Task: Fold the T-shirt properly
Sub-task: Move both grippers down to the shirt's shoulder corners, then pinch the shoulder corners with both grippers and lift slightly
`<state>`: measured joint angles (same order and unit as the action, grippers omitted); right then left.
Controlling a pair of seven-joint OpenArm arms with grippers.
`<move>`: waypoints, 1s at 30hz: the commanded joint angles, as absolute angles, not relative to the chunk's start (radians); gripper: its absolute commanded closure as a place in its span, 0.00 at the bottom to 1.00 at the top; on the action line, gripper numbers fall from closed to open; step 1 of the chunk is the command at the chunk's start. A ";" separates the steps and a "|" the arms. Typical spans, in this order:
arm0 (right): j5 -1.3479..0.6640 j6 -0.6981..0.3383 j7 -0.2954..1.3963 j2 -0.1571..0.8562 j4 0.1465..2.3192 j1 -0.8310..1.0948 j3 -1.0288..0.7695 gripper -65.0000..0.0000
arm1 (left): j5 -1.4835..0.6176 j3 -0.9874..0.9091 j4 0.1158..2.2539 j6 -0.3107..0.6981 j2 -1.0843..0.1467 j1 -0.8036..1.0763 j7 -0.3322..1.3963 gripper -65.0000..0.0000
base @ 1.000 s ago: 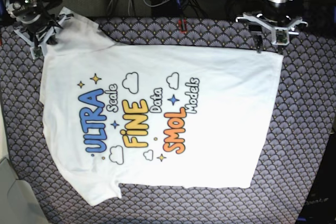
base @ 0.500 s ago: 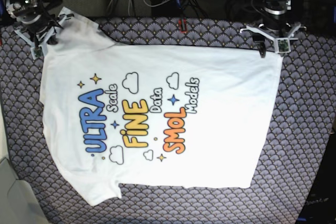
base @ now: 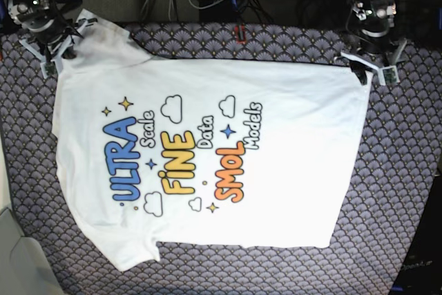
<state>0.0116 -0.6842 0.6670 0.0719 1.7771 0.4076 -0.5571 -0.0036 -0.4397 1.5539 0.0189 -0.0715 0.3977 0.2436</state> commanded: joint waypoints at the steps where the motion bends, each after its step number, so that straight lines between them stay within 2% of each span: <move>1: 0.002 -0.685 0.651 0.084 1.791 0.404 -0.561 1.00 | -0.001 -0.440 1.564 0.013 -0.077 0.392 0.225 0.48; 21: 0.002 -0.685 0.659 0.085 1.791 0.406 -0.561 1.00 | -0.001 -0.440 1.435 0.015 -0.074 0.352 0.225 0.50; 24: 0.002 -0.685 0.659 0.084 1.791 0.406 -0.561 1.00 | -0.001 -0.440 1.440 0.015 -0.074 0.352 0.231 0.67; 28: 0.002 -0.685 0.659 0.085 1.791 0.406 -0.561 1.00 | -0.001 -0.440 1.437 0.015 -0.074 0.352 0.231 0.98; 30: 0.002 -0.685 0.659 0.085 1.791 0.406 -0.561 1.00 | -0.001 -0.440 1.435 0.015 -0.074 0.352 0.231 0.99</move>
<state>0.0116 -0.6842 0.6731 0.0719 1.7756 0.4076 -0.5571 -0.0116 -0.4358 1.4353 0.0311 -0.0669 0.3408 0.1841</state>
